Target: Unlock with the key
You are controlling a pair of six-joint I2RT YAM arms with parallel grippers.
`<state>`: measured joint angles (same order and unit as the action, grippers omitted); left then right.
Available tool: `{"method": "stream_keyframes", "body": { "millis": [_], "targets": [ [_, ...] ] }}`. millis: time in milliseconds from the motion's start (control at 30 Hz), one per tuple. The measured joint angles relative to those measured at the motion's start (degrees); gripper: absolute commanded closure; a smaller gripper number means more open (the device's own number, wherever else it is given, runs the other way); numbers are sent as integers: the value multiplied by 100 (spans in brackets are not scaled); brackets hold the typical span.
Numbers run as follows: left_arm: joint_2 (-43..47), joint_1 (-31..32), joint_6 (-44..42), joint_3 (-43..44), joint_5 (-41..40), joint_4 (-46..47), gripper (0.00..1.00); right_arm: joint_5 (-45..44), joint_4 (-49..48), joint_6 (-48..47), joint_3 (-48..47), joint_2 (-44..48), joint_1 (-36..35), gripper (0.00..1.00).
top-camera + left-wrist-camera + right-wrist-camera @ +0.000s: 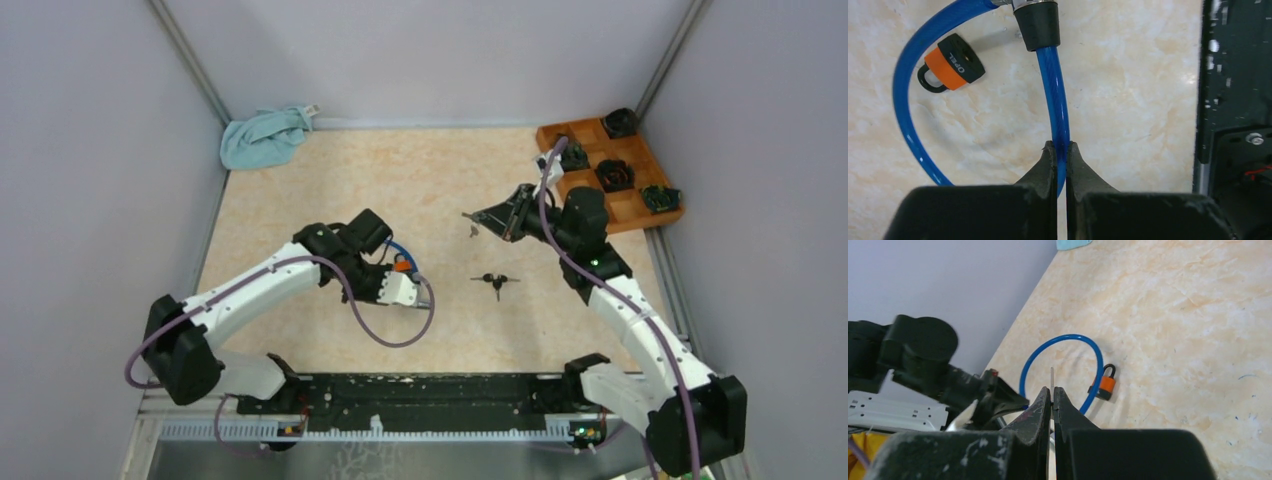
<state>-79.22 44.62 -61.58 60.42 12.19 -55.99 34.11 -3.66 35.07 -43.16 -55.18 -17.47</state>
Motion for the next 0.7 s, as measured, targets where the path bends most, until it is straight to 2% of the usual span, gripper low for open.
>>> {"method": "stream_keyframes", "body": {
  "millis": [133,400,533,700],
  "targets": [
    [372,0,-87,284,382,-675,100,-142,-374,-28,-79,-527,-260,100],
    [435,0,-223,1029,833,-1996,100,-592,-817,-254,-981,-2632,-1617,100],
    [485,0,-216,1443,979,-2227,100,-723,-1067,-302,-1241,-3390,-2074,100],
    [614,0,-127,1768,990,-2345,100,-881,-1368,-271,-1193,-3751,-2677,100]
  ]
}}
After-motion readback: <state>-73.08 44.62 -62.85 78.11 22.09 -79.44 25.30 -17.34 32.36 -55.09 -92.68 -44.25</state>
